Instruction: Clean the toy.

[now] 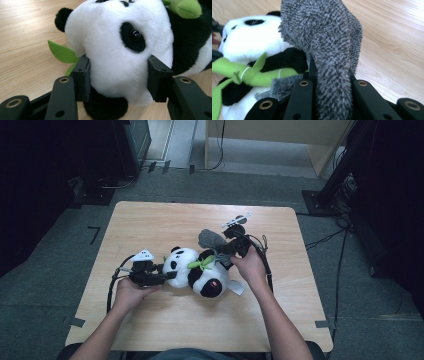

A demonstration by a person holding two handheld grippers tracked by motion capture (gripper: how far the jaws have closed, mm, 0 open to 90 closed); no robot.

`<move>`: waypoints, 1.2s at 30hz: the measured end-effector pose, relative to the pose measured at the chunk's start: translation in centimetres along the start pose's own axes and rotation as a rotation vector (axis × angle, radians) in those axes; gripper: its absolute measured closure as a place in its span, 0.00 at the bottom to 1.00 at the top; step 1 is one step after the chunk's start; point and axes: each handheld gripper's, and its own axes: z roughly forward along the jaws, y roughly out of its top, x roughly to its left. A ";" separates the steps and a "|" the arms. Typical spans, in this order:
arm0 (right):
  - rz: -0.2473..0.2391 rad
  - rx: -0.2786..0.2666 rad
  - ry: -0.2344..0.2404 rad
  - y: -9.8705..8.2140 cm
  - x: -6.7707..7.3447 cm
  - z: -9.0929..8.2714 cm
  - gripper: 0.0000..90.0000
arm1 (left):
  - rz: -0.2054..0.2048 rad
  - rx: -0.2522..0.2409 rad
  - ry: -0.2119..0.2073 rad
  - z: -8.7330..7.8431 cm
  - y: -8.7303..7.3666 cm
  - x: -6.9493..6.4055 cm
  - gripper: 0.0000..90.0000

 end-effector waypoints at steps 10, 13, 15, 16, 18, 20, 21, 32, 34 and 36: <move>0.005 -0.105 -0.041 1.4 0.1 -3.3 0.87 | 0.000 0.002 -0.004 0.0 -0.2 0.2 0.50; -0.027 -0.124 -0.008 1.7 1.5 -4.0 0.87 | 0.001 0.004 -0.004 0.0 -0.2 0.2 0.50; -0.058 -0.117 0.017 1.7 2.6 -3.8 0.87 | -0.001 0.004 -0.003 0.0 -0.1 0.2 0.50; -0.058 -0.117 0.017 1.7 2.6 -3.8 0.87 | -0.001 0.004 -0.003 0.0 -0.1 0.2 0.50; -0.084 -0.104 0.042 1.7 3.7 -3.1 0.87 | -0.001 0.003 -0.004 0.0 -0.2 0.2 0.50; -0.098 -0.083 0.074 1.5 4.7 -2.2 0.87 | -0.002 0.003 -0.004 0.0 -0.2 0.2 0.50; -0.114 -0.053 0.098 1.2 5.5 -0.9 0.87 | 0.000 0.003 -0.004 -0.1 -0.2 0.2 0.50; -0.117 -0.012 0.052 0.2 4.7 1.2 0.87 | -0.012 0.002 -0.006 0.0 0.0 0.1 0.50; -0.111 -0.015 0.042 0.2 4.3 1.1 0.87 | -0.013 0.002 -0.007 0.0 0.0 0.1 0.50; -0.097 -0.024 0.026 0.2 3.5 0.9 0.87 | -0.014 0.002 -0.006 0.0 0.0 0.1 0.50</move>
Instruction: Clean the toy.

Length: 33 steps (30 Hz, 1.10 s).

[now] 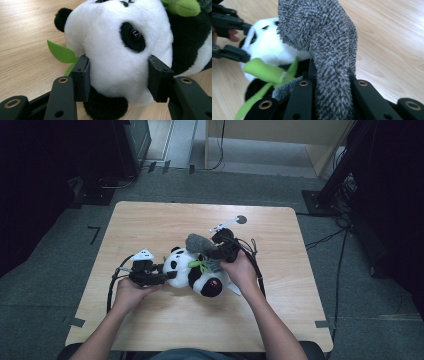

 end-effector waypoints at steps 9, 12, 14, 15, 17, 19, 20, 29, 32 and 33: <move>0.059 0.002 -0.067 -0.7 -2.5 -1.1 0.87 | 0.002 -0.002 -0.001 0.0 0.0 0.0 0.50; 0.061 -0.010 -0.072 -0.4 -2.5 -1.6 0.87 | 0.007 0.001 -0.001 0.0 -0.1 0.0 0.50; 0.061 -0.012 -0.070 -0.3 -2.5 -1.8 0.87 | 0.008 0.003 0.000 0.0 -0.1 0.0 0.50; 0.064 -0.033 -0.064 -0.1 -2.3 -2.4 0.87 | 0.009 0.004 0.000 0.0 -0.1 0.0 0.50; 0.063 -0.043 -0.061 0.0 -2.1 -2.7 0.87 | 0.010 0.005 0.000 0.0 -0.1 0.1 0.50; 0.063 -0.072 -0.044 0.2 -2.0 -3.6 0.87 | 0.015 0.005 0.001 -0.1 -0.2 0.1 0.50; 0.066 -0.092 -0.030 0.3 -2.0 -4.1 0.87 | 0.015 0.004 0.001 -0.1 -0.2 0.1 0.49; 0.051 -0.141 -0.044 -1.1 -2.9 -7.2 0.87 | 0.013 0.002 0.002 0.0 -0.2 0.0 0.49; 0.050 -0.109 -0.038 -2.5 -3.0 -6.5 0.87 | 0.009 0.005 0.003 0.0 -0.2 0.0 0.49; 0.048 -0.109 -0.028 -3.0 -3.0 -6.2 0.87 | 0.009 0.005 0.003 0.0 -0.2 0.0 0.49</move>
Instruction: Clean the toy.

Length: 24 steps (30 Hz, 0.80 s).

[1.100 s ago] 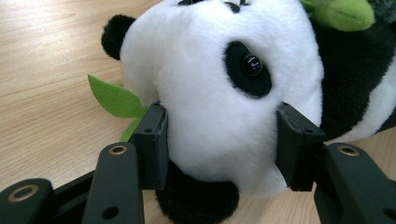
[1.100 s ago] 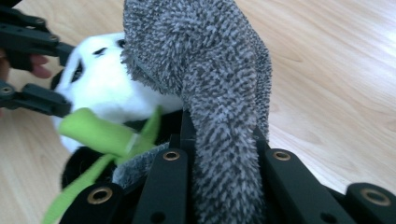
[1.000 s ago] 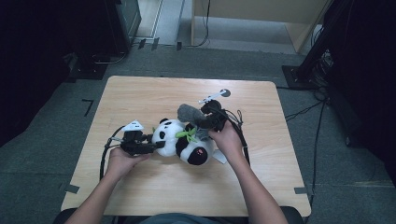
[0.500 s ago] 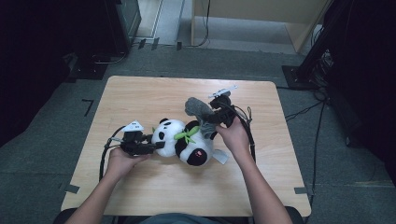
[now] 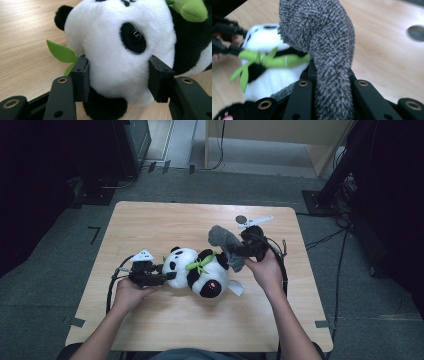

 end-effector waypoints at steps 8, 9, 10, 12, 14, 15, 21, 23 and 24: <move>0.012 -0.024 0.008 -3.4 -0.8 0.6 0.86 | -0.007 0.002 -0.002 0.0 0.1 0.0 0.49; 0.023 -0.039 0.015 -4.0 -1.2 0.6 0.86 | -0.008 0.002 -0.003 0.0 0.1 0.0 0.49; 0.031 -0.051 0.023 -4.3 -1.4 0.6 0.86 | -0.008 0.002 -0.003 0.0 0.1 0.0 0.49; 0.036 -0.061 0.026 -4.6 -1.6 0.6 0.86 | -0.008 0.001 -0.005 0.0 0.1 0.0 0.49; 0.049 -0.077 0.040 -5.0 -2.0 0.8 0.86 | -0.009 0.002 -0.006 0.0 0.1 0.1 0.49; 0.064 -0.079 0.043 -5.3 -2.4 0.9 0.86 | -0.012 0.003 -0.008 0.1 0.2 0.1 0.49; 0.098 -0.053 0.025 -6.2 -3.4 1.2 0.86 | -0.012 0.009 -0.010 0.0 0.2 0.1 0.49; 0.120 -0.031 0.012 -6.5 -3.8 1.4 0.86 | -0.010 0.011 -0.011 0.0 0.3 0.1 0.49; 0.129 -0.019 0.008 -6.6 -4.1 1.5 0.86 | -0.010 0.011 -0.011 0.0 0.3 0.1 0.49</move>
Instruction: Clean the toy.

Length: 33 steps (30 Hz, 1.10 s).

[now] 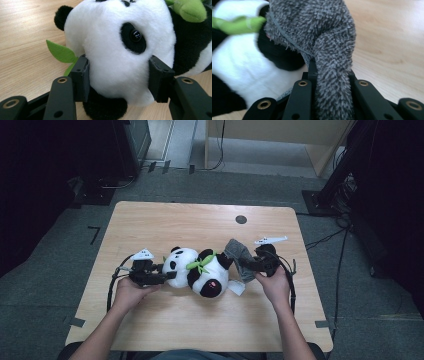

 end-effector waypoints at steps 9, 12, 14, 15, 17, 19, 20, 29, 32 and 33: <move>0.013 -0.060 -0.042 0.9 -0.4 -2.0 0.86 | -0.001 -0.007 -0.003 0.2 0.1 0.0 0.49; -0.001 -0.098 -0.037 1.8 0.4 -2.9 0.86 | -0.001 -0.007 -0.001 0.4 0.1 -0.1 0.49; -0.021 -0.111 -0.029 2.5 1.1 -3.3 0.86 | -0.003 -0.009 0.001 0.4 0.2 -0.2 0.49; -0.050 -0.119 -0.020 3.1 2.1 -3.6 0.86 | -0.004 -0.009 0.003 0.5 0.2 -0.3 0.49; -0.063 -0.125 -0.015 3.4 2.5 -3.6 0.86 | 0.000 -0.010 0.007 0.6 0.2 -0.4 0.49; -0.081 -0.138 -0.003 3.9 3.5 -3.8 0.86 | -0.003 -0.013 0.009 0.7 0.2 -0.6 0.49; -0.094 -0.144 0.006 4.2 4.0 -3.8 0.86 | -0.001 -0.015 0.010 0.8 0.2 -0.6 0.49; -0.153 -0.054 0.003 4.0 5.5 -0.9 0.86 | 0.000 -0.010 0.011 0.7 0.1 -0.6 0.49; -0.119 -0.063 0.020 3.4 4.4 -0.2 0.86 | -0.009 -0.012 0.009 0.8 0.2 -0.6 0.49; -0.104 -0.063 0.023 3.3 4.0 -0.2 0.86 | -0.008 -0.011 0.008 0.8 0.2 -0.6 0.49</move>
